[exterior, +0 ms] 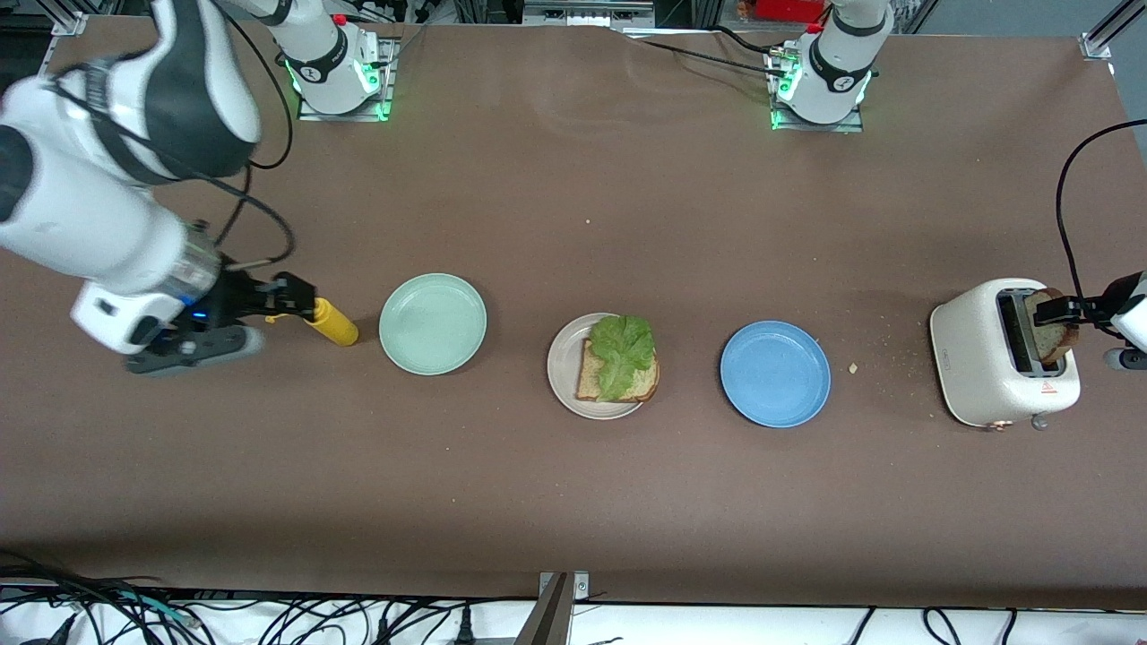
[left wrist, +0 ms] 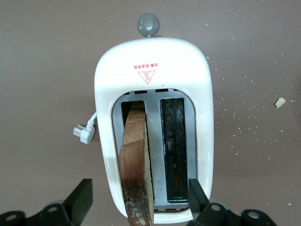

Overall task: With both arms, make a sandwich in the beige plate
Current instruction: 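Lift the toast from the toaster with the left gripper toward the plates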

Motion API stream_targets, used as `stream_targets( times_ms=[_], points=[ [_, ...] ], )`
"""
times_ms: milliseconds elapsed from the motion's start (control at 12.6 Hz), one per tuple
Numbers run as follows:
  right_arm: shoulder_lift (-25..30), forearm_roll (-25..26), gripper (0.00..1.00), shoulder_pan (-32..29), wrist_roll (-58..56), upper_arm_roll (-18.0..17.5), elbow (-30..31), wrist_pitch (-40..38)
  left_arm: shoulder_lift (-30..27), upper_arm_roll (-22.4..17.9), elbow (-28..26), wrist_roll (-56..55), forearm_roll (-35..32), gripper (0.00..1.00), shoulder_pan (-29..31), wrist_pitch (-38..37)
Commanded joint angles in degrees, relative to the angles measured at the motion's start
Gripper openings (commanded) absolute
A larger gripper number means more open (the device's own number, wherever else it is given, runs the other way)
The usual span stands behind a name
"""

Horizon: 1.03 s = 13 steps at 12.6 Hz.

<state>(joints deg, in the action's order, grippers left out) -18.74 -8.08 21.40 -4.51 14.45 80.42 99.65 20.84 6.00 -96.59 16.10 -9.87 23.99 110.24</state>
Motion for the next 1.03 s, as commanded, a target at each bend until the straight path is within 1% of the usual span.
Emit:
stream_targets(
  times_ms=[0, 79, 159, 238, 317, 397, 476, 556, 714, 794, 952],
  points=[
    [5.37, 2.35, 1.0, -5.21, -0.68, -1.97, 3.08, -2.61, -1.59, 0.42, -2.2, 0.85, -1.73, 0.22, 0.45, -0.45],
    [6.69, 5.32, 1.0, -6.27, -2.42, -2.84, 3.34, -3.23, -1.59, 0.5, -2.2, 0.17, -1.73, 0.03, 0.45, -2.2],
    [8.01, 7.53, 1.0, -7.24, -4.78, -3.46, 3.95, -3.24, -1.59, 0.5, -1.85, -0.19, -1.73, 0.0, 0.27, -2.39],
    [9.5, 7.9, 1.0, -7.94, -5.16, -4.25, 5.26, -3.33, -1.68, 0.5, -1.67, -0.19, -1.73, 0.0, 0.27, -2.57],
    [10.99, 8.42, 1.0, -8.91, -4.72, -6.09, 6.84, -3.33, -1.59, 0.5, -1.59, -0.1, -1.73, 0.0, 0.27, -2.66],
    [11.7, 9.91, 1.0, -11.18, -3.59, -9.93, 7.55, -3.33, -1.68, 0.5, -1.24, 0.16, -1.82, 0.0, 0.27, -2.66],
    [11.8, 11.14, 1.0, -14.42, -0.27, -14.5, 7.47, -3.59, -1.68, 0.5, -0.97, 0.77, -1.9, 0.0, 0.36, -2.66],
    [11.8, 11.59, 1.0, -15.84, 1.42, -16.8, 7.47, -3.59, -1.85, 0.5, -0.8, 0.78, -1.99, 0.0, 0.36, -2.66],
    [13.72, 11.51, 1.0, -15.86, 1.52, -16.92, 8.86, -3.59, -3.16, 0.59, -0.62, 0.78, -2.08, 0.0, 0.36, -2.84],
    [16.26, 11.5, 1.0, -15.95, 1.43, -16.83, 11.31, -3.15, -3.87, 0.59, -0.62, 0.78, -2.17, 0.0, 0.36, -2.92],
    [17.77, 11.59, 1.0, -15.95, 1.35, -16.31, 11.51, -3.59, -5.89, 0.85, -0.36, 0.69, -2.26, 0.0, 0.01, -3.88]
  ],
)
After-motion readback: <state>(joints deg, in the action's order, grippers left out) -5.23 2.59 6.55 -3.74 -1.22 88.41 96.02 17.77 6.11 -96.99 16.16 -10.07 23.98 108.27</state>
